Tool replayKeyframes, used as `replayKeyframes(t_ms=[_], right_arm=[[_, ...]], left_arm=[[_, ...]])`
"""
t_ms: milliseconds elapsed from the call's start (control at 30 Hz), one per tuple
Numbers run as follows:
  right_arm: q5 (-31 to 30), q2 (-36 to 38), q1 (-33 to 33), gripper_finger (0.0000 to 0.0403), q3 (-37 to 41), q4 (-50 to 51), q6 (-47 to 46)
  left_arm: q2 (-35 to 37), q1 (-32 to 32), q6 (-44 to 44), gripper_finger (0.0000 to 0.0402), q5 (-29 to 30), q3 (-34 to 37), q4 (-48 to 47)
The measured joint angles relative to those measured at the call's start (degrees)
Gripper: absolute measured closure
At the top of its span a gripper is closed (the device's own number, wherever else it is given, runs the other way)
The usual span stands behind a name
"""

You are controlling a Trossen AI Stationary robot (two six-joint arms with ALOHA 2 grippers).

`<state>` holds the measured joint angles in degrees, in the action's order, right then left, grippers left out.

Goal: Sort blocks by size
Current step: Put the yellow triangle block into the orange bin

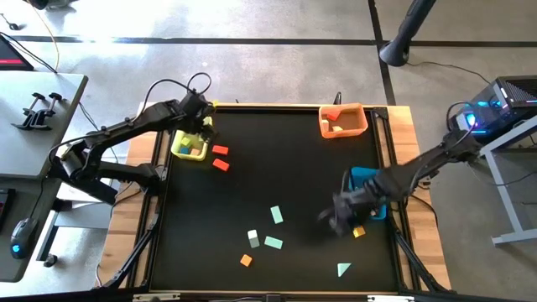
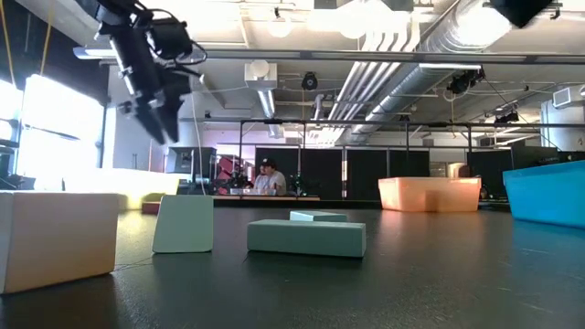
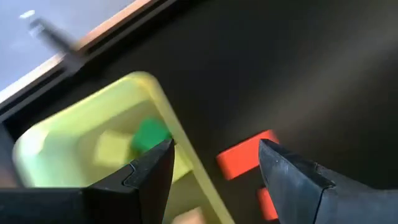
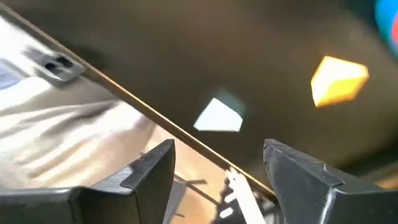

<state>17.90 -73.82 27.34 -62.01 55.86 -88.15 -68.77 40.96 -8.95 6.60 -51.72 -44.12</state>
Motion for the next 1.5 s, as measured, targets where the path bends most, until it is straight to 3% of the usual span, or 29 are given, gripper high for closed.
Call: replayKeyframes(t_ms=[167,333,633,833,1033,1500], right_arm=[[-0.9,-4.9,7.4,0.0162,0.0,1.9,-8.7],[-1.0,-10.8,9.3,0.0162,0.0,5.7,-17.4],[-2.7,-19.6,6.9,0.0165,0.0,12.0,-14.6],[-3.9,-23.6,6.0,0.0186,0.3,11.3,-12.0],[0.3,-24.5,6.1,0.0209,6.3,4.1,-14.7],[-0.2,-24.1,6.0,0.0265,12.7,-2.1,-16.4]], left_arm=[[0.0,-1.0,1.2,0.0181,-6.2,-0.2,6.0],[0.0,-2.4,1.2,0.0181,-7.9,-0.2,8.5],[0.0,-3.2,2.9,0.0181,-8.1,-0.2,8.5],[-0.3,-3.2,6.0,0.0181,-8.1,-0.2,8.4],[-0.3,-3.2,6.1,0.0181,-8.1,-0.2,8.4],[-0.2,-3.3,5.0,0.0181,-8.2,-0.2,7.6]])
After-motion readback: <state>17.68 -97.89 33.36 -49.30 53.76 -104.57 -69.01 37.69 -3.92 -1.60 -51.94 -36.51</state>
